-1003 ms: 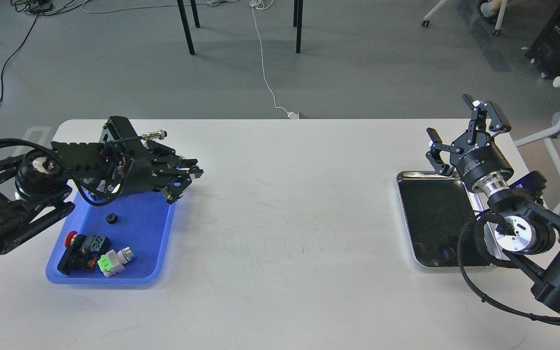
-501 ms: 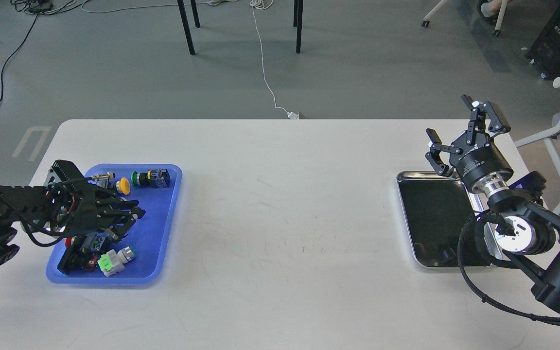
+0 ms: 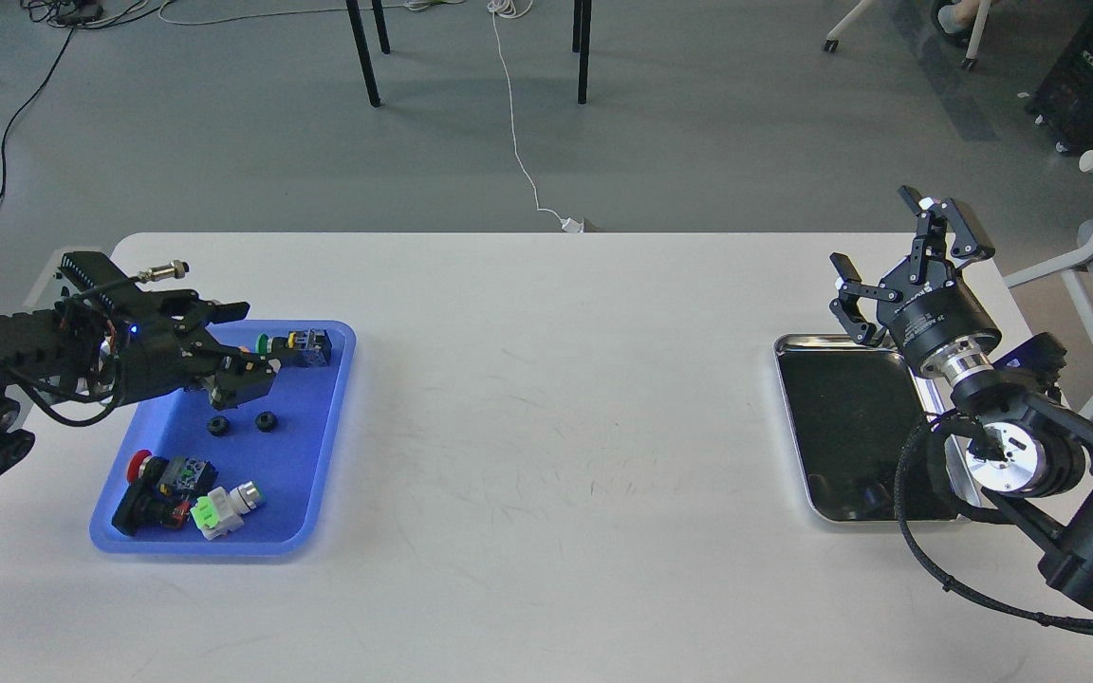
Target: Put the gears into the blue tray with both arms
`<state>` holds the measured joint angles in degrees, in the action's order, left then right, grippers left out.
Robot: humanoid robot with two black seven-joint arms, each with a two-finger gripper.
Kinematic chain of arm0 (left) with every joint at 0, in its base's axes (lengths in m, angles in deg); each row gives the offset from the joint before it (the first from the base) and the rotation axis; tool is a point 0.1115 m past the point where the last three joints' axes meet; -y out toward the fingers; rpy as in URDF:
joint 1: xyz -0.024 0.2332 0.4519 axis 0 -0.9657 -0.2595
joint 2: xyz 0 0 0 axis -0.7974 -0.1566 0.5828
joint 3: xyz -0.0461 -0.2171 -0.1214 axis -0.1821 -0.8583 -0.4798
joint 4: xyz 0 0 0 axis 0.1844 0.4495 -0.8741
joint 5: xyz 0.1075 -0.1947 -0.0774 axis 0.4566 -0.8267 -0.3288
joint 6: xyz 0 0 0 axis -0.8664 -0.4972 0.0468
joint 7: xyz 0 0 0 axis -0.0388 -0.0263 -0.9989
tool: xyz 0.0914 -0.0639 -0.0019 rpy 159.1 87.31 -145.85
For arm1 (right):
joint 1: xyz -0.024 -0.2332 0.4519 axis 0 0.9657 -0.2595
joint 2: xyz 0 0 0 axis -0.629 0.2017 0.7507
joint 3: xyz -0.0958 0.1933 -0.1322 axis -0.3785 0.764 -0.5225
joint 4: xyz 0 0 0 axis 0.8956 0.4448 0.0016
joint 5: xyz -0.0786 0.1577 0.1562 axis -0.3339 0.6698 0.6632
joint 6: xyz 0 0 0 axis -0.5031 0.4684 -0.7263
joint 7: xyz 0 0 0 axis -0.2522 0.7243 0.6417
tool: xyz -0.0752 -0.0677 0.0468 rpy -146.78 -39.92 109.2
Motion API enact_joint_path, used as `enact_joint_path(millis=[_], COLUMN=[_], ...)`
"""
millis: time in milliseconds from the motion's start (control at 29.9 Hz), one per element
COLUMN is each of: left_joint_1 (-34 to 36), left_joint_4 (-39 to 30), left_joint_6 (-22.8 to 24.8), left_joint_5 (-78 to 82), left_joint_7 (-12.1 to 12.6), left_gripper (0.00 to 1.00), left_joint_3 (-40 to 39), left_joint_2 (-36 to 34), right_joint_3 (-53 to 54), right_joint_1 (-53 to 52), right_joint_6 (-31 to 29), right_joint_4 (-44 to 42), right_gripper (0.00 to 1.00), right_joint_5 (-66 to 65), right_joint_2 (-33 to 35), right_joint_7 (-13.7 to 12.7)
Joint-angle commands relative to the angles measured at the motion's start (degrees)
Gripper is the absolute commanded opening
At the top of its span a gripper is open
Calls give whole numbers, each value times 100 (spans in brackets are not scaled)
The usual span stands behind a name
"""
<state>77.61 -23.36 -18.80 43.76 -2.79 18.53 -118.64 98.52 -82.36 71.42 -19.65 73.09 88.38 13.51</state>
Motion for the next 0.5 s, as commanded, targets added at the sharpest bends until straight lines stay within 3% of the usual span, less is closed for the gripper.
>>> enact_joint_path(millis=[0, 301, 468], left_joint_1=[38, -322, -761], left_joint_4=[-313, -375, -375], left_joint_6=[-18, -141, -159], left_joint_5=[-1774, -5168, -6147], left_joint_7=[-2, -2, -2], left_gripper=[98, 98, 98], left_joint_3=[-91, -644, -1364], left_joint_2=[242, 1166, 1640], right_joint_3=[29, 20, -6], right_joint_1=[-13, -13, -30], right_joint_6=[-1, 8, -1], right_joint_4=[-4, -57, -57], right_gripper=[99, 99, 99], right_joint_5=[-8, -8, -8], right_joint_2=[0, 0, 0], right_joint_7=[0, 0, 0])
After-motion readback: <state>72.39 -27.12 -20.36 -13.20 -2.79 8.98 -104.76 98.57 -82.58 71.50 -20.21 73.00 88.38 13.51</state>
